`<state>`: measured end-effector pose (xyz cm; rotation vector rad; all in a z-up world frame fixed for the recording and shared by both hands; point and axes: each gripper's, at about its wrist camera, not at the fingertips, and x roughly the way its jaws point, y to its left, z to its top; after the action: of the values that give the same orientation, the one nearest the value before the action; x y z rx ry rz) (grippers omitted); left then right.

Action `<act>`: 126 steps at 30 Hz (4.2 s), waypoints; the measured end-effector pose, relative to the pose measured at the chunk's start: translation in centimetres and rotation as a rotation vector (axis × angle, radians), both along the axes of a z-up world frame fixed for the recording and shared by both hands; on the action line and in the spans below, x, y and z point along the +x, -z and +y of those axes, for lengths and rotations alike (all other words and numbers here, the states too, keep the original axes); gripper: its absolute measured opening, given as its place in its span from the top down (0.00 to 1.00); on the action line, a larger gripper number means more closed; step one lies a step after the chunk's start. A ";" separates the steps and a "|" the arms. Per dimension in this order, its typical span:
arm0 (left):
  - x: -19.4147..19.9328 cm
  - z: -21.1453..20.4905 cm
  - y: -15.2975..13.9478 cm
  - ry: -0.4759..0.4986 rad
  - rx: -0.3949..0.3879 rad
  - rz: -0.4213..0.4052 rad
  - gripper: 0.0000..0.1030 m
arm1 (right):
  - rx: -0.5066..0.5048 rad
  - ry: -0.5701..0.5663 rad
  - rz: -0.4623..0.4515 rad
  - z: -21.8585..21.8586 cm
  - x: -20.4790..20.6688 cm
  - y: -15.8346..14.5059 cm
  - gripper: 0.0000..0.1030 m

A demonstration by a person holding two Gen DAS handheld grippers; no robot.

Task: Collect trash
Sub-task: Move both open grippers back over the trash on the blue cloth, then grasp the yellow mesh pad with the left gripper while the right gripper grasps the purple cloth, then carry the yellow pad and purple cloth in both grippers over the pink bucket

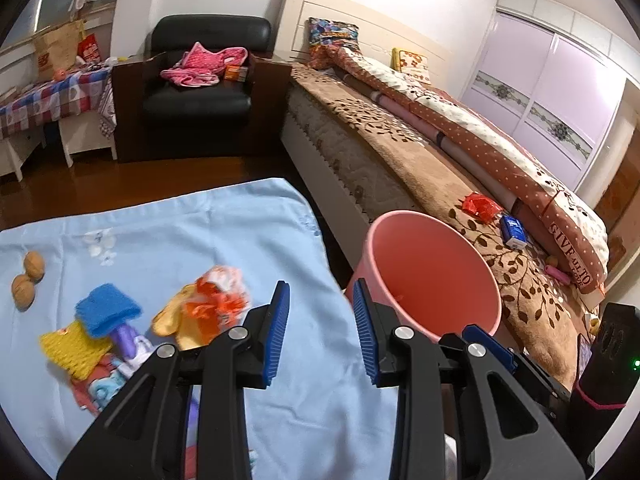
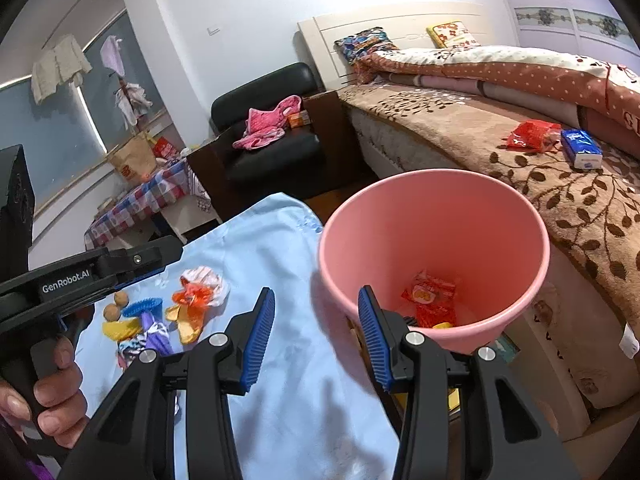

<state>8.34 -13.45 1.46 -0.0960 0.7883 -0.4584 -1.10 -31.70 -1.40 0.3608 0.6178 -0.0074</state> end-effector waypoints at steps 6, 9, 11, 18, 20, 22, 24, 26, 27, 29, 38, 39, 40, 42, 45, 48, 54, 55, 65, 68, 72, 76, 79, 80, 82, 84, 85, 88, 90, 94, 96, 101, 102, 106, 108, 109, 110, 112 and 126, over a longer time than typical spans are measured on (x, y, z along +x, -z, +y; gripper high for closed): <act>-0.9 2.8 -0.4 -0.048 -0.003 -0.023 0.68 | -0.001 -0.033 -0.007 1.7 -0.4 -0.1 0.58; -1.4 3.9 -0.7 -0.068 0.012 -0.048 0.68 | -0.009 -0.059 -0.012 2.8 -0.7 -0.1 0.58; -1.7 4.8 -0.8 -0.080 0.014 -0.057 0.68 | -0.022 -0.075 -0.012 3.5 -0.7 -0.2 0.58; -2.4 7.2 -0.4 -0.110 0.027 -0.060 0.68 | -0.045 -0.110 -0.015 5.4 -1.0 -0.3 0.58; -2.7 8.0 -0.1 -0.121 0.033 -0.058 0.68 | -0.051 -0.118 -0.014 5.7 -1.0 -0.2 0.58; -2.8 8.7 0.0 -0.132 0.033 -0.055 0.68 | -0.056 -0.127 -0.009 6.2 -1.1 -0.2 0.58; -3.0 9.4 0.2 -0.142 0.031 -0.048 0.68 | -0.056 -0.134 -0.004 6.5 -1.0 0.0 0.58; -3.1 10.1 0.4 -0.149 0.031 -0.043 0.68 | -0.056 -0.138 -0.002 6.7 -1.0 0.0 0.58; -3.2 10.5 0.5 -0.153 0.033 -0.042 0.68 | -0.056 -0.145 0.001 7.0 -0.9 0.1 0.58; -3.4 11.2 0.6 -0.161 0.039 -0.040 0.68 | -0.060 -0.153 0.001 7.3 -0.9 0.1 0.58; -4.6 14.1 1.7 -0.217 0.053 -0.020 0.68 | -0.056 -0.172 0.025 7.6 -0.8 1.1 0.58; -4.8 14.4 1.8 -0.222 0.055 -0.017 0.68 | -0.053 -0.176 0.031 7.7 -0.7 1.2 0.58; -5.0 14.8 1.9 -0.227 0.058 -0.013 0.68 | -0.052 -0.179 0.035 7.7 -0.6 1.4 0.58; -5.5 15.5 2.4 -0.238 0.066 -0.002 0.68 | -0.050 -0.192 0.047 8.0 -0.4 1.7 0.58; -5.8 16.4 3.1 -0.252 0.072 0.024 0.68 | -0.056 -0.220 0.059 8.7 -0.3 2.1 0.58; -6.1 16.8 3.9 -0.251 0.079 0.049 0.68 | -0.054 -0.266 0.076 9.6 -0.1 2.4 0.58; -5.7 17.5 4.6 -0.263 0.084 0.072 0.68 | -0.065 -0.342 0.102 11.6 0.1 3.0 0.56; -5.6 17.7 4.6 -0.267 0.080 0.073 0.68 | -0.066 -0.345 0.103 11.7 0.1 3.0 0.54; -1.4 18.9 3.8 -0.323 -0.028 0.137 0.68 | -0.068 -0.360 0.124 12.0 0.6 3.5 0.54; 0.2 19.1 4.6 -0.355 -0.045 0.196 0.68 | -0.071 -0.369 0.120 12.3 0.6 3.5 0.54; 1.5 19.6 5.8 -0.396 -0.078 0.259 0.68 | -0.078 -0.388 0.117 12.8 0.9 3.5 0.53; 1.8 20.3 6.2 -0.415 -0.138 0.259 0.68 | -0.072 -0.415 0.111 13.4 1.5 3.2 0.52; 1.9 20.5 6.2 -0.418 -0.136 0.230 0.74 | -0.055 -0.444 0.120 14.3 2.2 3.1 0.51; 1.9 20.5 6.1 -0.416 -0.132 0.222 0.86 | -0.049 -0.456 0.126 14.7 2.5 3.1 0.51; 1.8 20.6 6.1 -0.405 -0.122 0.206 0.91 | -0.046 -0.475 0.135 15.7 3.1 3.0 0.51; 1.7 20.8 5.9 -0.399 -0.127 0.191 0.92 | -0.056 -0.496 0.145 16.8 3.8 3.1 0.51; 1.6 20.9 5.8 -0.395 -0.129 0.182 0.92 | -0.065 -0.502 0.149 17.3 4.1 3.1 0.51; 0.9 21.1 5.1 -0.381 -0.130 0.147 0.93 | -0.098 -0.521 0.172 18.9 5.2 3.6 0.51; 0.2 21.4 4.5 -0.369 -0.141 0.121 0.93 | -0.116 -0.521 0.187 19.5 5.7 4.0 0.51; -1.0 21.8 3.2 -0.347 -0.171 0.067 0.93 | -0.131 -0.514 0.256 20.3 7.1 5.3 0.51; -1.6 21.7 2.6 -0.336 -0.178 0.044 0.93 | -0.120 -0.501 0.295 20.2 7.7 5.9 0.57; -2.2 21.2 1.8 -0.316 -0.175 0.022 0.93 | -0.088 -0.509 0.299 19.4 7.7 6.0 0.74; -2.3 21.1 1.6 -0.313 -0.175 0.021 0.93 | -0.084 -0.510 0.296 19.2 7.7 5.9 0.74; -2.7 20.8 1.1 -0.313 -0.173 0.008 0.93 | -0.070 -0.506 0.265 18.0 6.4 4.9 0.75; -3.0 20.7 0.8 -0.313 -0.170 -0.002 0.93 | -0.063 -0.502 0.249 17.6 6.0 4.3 0.75; -3.1 20.6 0.6 -0.313 -0.169 -0.007 0.93 | -0.056 -0.500 0.240 17.3 5.6 4.0 0.75; -3.3 20.5 0.5 -0.310 -0.170 -0.013 0.93 | -0.049 -0.499 0.230 16.9 5.2 3.7 0.74; -3.6 20.2 0.0 -0.307 -0.170 -0.027 0.93 | -0.039 -0.495 0.216 16.5 4.7 3.1 0.74; -3.9 14.9 -1.5 -0.219 -0.127 -0.041 0.93 | -0.008 -0.416 0.108 11.6 1.7 0.5 0.74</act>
<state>4.45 1.43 2.92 -0.2880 0.6994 -0.3011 0.58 -20.08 -1.85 0.2193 0.7909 0.3706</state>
